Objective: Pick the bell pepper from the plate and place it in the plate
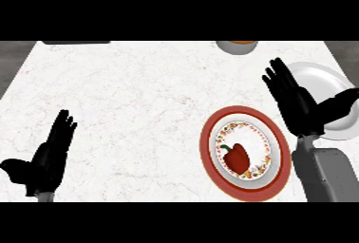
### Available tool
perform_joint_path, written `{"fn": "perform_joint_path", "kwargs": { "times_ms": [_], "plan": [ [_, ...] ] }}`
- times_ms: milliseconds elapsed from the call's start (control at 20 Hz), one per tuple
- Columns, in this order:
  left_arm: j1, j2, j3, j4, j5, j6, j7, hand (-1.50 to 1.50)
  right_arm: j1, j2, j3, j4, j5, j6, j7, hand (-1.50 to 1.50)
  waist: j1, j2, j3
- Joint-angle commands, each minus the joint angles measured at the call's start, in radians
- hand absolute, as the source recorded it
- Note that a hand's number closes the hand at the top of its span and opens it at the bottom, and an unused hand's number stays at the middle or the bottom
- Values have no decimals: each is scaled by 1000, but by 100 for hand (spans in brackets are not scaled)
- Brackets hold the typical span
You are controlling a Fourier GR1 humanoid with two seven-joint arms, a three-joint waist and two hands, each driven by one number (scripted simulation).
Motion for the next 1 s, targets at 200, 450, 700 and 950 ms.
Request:
{"fn": "perform_joint_path", "kwargs": {
  "times_ms": [200,450,700,950],
  "plan": [
    [-50,33,-47,48,-79,44,115,0,-107,-2,217,-70,-160,421,66,150,49,20,1],
    [-23,14,-69,64,-58,33,150,0,-265,-327,251,-305,349,431,-166,150,-3,-20,-4],
    [-72,2,-83,66,-76,46,194,0,108,-131,188,1,83,447,-455,-150,22,44,8],
    [-145,-29,-100,74,-106,85,265,0,98,-277,268,99,262,704,-814,-150,36,25,2]
  ]
}}
